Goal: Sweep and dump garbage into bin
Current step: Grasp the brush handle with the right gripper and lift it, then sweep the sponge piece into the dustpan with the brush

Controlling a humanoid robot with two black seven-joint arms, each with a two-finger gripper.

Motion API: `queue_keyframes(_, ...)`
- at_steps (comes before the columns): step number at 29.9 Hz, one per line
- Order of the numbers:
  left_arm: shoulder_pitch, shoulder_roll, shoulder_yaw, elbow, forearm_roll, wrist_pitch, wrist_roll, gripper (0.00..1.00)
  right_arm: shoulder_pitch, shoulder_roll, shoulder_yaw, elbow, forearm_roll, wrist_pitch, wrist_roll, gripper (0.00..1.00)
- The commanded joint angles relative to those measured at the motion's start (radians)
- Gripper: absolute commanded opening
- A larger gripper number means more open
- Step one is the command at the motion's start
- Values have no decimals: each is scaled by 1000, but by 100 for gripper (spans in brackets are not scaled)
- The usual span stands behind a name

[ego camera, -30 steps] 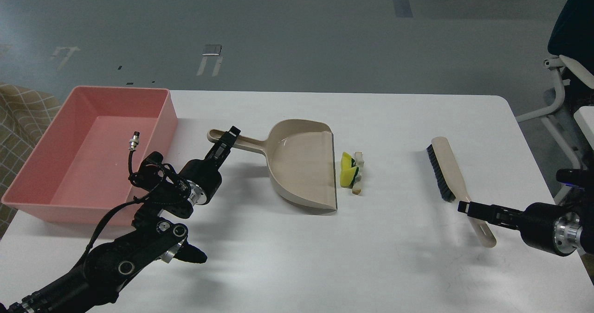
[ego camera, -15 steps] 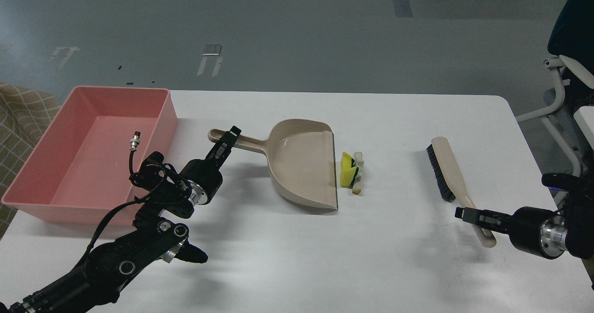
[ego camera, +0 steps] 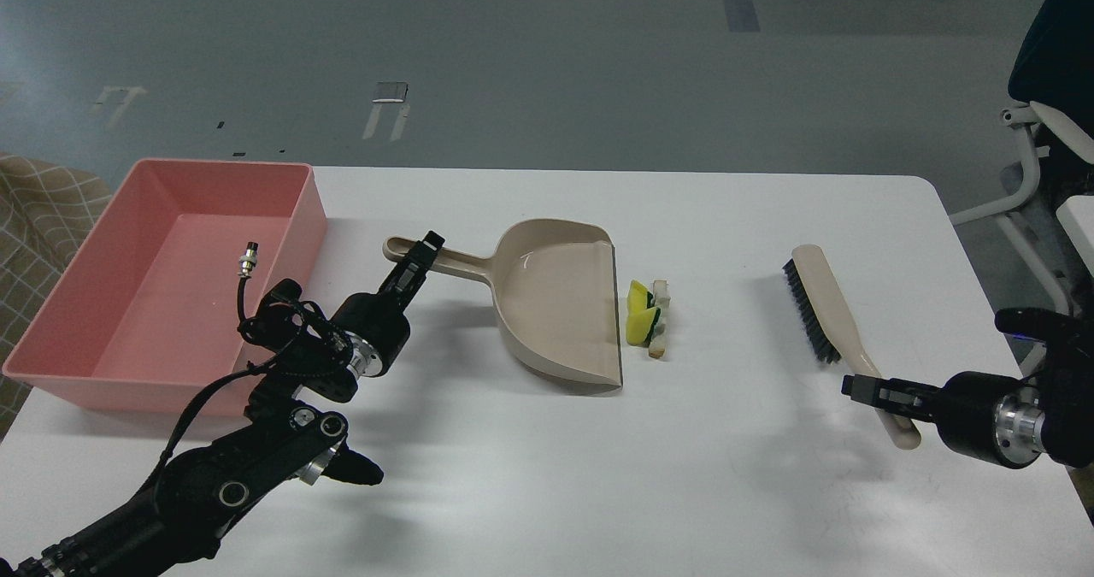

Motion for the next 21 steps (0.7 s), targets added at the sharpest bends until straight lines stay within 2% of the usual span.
queue_keyframes(1, 5, 1, 1, 0, 1, 1, -1, 0, 20, 19, -4, -8, -3, 26, -11, 0)
queue_keyframes(12, 14, 3, 6, 0, 7, 11, -21, 0, 33, 200, -6, -40, 2, 72, -11, 0)
queue_keyframes(17, 9, 3, 53, 1, 5, 27, -22, 0, 54, 287, -7, -56, 9, 95, -4, 0)
queue_keyframes(21, 12, 3, 55, 1, 5, 31, -22, 0, 80, 399, -9, -122, 17, 101, 9, 0)
